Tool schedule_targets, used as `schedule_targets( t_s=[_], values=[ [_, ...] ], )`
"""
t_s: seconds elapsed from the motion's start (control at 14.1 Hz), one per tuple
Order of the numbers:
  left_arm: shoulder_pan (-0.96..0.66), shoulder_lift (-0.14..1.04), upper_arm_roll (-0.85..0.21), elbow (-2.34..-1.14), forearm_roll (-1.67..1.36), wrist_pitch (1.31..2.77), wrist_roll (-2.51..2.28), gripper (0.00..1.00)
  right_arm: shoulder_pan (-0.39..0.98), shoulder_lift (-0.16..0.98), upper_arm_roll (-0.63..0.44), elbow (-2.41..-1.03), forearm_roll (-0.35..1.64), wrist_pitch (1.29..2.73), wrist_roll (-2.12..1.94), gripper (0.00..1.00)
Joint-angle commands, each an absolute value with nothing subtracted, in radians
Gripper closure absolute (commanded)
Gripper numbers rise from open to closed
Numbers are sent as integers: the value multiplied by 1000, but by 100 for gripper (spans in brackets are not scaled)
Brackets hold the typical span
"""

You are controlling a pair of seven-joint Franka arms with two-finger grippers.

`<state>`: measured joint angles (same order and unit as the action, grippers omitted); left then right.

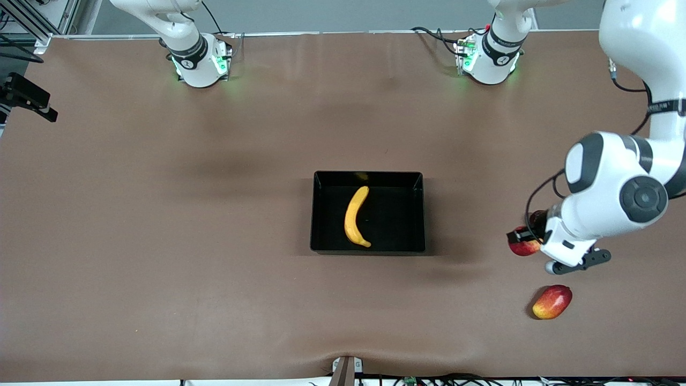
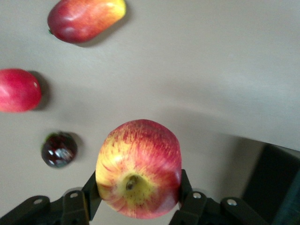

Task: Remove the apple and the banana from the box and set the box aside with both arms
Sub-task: 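Carry the apple out of the tray and set it beside the plum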

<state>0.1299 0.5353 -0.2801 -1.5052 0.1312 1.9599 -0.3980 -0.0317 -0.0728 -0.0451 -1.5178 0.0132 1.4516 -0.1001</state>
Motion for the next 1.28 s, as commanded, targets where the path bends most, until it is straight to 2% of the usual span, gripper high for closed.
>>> schedule_targets(
  t_s=[0.0,0.28,0.78,0.85,0.92,0.99,1.06,1.21],
  values=[
    [178,607,-288,-1489,187,2026,-362,100,-34,-72,-43,-1513,11,1447,-106,0],
    [186,689,-262,-1491,254,2124,-348,100,-31,-72,-43,-1513,14,1448,-106,0],
    [218,775,-256,-1490,276,2198,-347,100,-31,-72,-43,-1513,14,1450,-107,0],
    [218,779,-252,-1489,284,2198,-347,94,-29,-72,-43,-1513,14,1450,-107,0],
    [218,779,-252,-1489,285,2198,-347,74,-31,-72,-43,-1513,14,1450,-107,0],
    [218,779,-252,-1491,288,2198,-345,44,-31,-72,-41,-1513,14,1451,-106,0],
    [219,772,-252,-1490,301,2198,-344,0,-31,-72,-43,-1513,14,1450,-107,0],
    [224,743,-255,-1491,318,2194,-344,0,-31,-72,-41,-1513,14,1451,-107,0]
  ],
)
